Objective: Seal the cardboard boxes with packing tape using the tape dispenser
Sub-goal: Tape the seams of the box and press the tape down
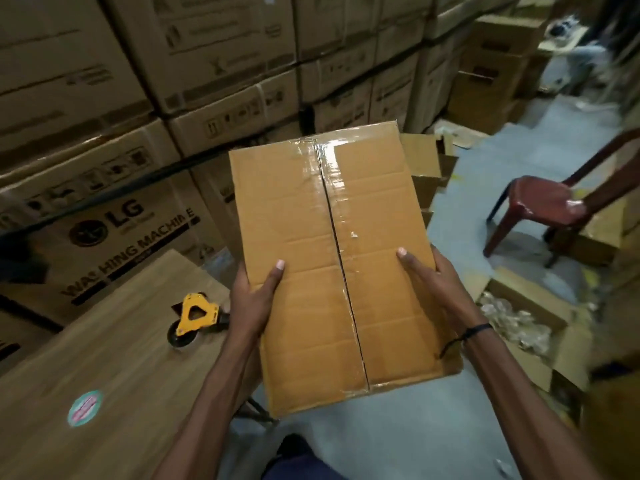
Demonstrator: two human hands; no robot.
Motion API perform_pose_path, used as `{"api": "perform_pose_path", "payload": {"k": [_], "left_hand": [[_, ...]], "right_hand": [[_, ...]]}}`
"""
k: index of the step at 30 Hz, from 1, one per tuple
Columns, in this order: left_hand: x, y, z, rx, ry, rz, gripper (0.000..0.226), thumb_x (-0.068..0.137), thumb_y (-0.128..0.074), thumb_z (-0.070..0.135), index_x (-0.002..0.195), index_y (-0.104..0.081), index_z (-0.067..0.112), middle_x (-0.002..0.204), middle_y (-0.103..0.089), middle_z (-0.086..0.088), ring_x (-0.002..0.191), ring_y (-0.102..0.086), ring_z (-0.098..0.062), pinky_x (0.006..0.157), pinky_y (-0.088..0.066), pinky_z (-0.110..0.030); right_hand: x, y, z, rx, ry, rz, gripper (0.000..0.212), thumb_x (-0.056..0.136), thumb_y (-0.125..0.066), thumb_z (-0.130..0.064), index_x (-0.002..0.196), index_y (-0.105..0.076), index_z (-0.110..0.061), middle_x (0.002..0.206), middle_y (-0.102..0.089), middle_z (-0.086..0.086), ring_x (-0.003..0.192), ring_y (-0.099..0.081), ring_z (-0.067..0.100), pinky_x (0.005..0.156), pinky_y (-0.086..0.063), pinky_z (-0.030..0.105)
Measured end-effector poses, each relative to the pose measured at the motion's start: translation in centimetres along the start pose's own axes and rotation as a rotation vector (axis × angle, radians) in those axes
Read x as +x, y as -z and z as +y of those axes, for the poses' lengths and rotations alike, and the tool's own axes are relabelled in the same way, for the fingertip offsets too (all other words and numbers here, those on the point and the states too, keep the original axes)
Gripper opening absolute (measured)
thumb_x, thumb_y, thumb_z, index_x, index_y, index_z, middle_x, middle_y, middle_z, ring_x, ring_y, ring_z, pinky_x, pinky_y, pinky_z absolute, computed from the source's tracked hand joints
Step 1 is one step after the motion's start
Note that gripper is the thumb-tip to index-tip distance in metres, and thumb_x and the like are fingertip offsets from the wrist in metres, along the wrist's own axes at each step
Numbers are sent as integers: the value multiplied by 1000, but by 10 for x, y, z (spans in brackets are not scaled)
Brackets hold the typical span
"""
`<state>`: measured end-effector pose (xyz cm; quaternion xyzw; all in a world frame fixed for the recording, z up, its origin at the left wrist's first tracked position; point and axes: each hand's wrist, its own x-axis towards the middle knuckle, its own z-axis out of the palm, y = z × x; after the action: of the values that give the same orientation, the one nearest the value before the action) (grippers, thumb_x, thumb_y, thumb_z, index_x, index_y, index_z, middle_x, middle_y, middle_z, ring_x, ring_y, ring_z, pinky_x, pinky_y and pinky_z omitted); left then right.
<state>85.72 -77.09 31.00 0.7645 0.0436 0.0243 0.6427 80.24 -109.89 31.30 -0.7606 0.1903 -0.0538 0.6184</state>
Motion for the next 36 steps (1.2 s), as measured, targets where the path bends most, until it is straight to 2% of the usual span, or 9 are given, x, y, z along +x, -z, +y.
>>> {"api": "perform_pose_path", "payload": {"k": [3, 8, 13, 17, 21, 24, 29, 33, 36], "left_hand": [[8, -48, 1, -12, 36, -87, 66, 88, -73, 55, 145, -53, 26, 127, -68, 7, 108, -66, -7, 76, -52, -25], [40, -110, -17, 29, 74, -175, 65, 90, -72, 53, 147, -51, 31, 127, -66, 11, 108, -63, 1, 78, -49, -19], [102, -159, -46, 46, 158, -161, 82, 85, -74, 61, 154, -39, 32, 134, -61, 12, 114, -63, -7, 94, -55, -37], [173, -191, -55, 25, 311, -50, 86, 80, -76, 63, 146, -37, 24, 127, -60, 4, 105, -65, -14, 89, -56, -41], [239, -213, -57, -12, 364, 12, 69, 86, -76, 54, 136, -40, 20, 121, -59, 4, 104, -65, -16, 90, -58, -45], [279, -222, -60, -41, 369, 63, 55, 93, -73, 43, 132, -45, 19, 121, -63, 2, 102, -65, -14, 86, -57, -41], [330, -224, -83, -9, 440, 145, 54, 92, -73, 46, 135, -52, 22, 125, -65, 0, 109, -66, -22, 95, -57, -50], [378, -227, -128, 40, 512, 248, 68, 77, -73, 61, 135, -60, 27, 131, -61, -7, 111, -65, -25, 97, -56, -51], [407, -234, -123, 17, 572, 332, 51, 91, -75, 34, 136, -59, 16, 132, -60, -14, 113, -64, -30, 99, -54, -49]], "right_hand": [[10, 35, 21, 12, -42, 56, 73, 80, -72, -75, 141, -56, -38, 130, -69, -8, 113, -68, 17, 97, -57, 50], [48, 68, 48, 8, -125, 106, 71, 80, -73, -71, 139, -60, -33, 128, -70, -6, 112, -68, 18, 99, -56, 51], [127, 77, 62, 1, -188, 79, 66, 76, -77, -74, 129, -68, -37, 120, -75, -15, 113, -70, 13, 103, -55, 47], [213, 68, 41, -25, -191, 14, 32, 90, -73, -53, 115, -68, -33, 107, -74, -21, 98, -71, 3, 81, -55, 18], [313, 60, 29, -126, -243, -92, 61, 78, -73, -75, 125, -66, -38, 114, -77, -9, 100, -75, 19, 94, -59, 51], [381, 42, 12, -163, -273, -154, 56, 84, -70, -70, 126, -64, -34, 113, -76, -5, 98, -74, 23, 86, -61, 46], [474, 1, -6, -229, -297, -275, 52, 83, -73, -67, 124, -65, -37, 112, -74, -7, 97, -73, 19, 71, -55, 32], [552, -42, -9, -281, -309, -407, 39, 85, -74, -62, 115, -63, -39, 114, -72, -3, 100, -70, 23, 79, -57, 39], [606, -77, -5, -329, -297, -492, 51, 81, -72, -68, 122, -63, -39, 113, -72, -5, 101, -70, 22, 86, -57, 44]]}}
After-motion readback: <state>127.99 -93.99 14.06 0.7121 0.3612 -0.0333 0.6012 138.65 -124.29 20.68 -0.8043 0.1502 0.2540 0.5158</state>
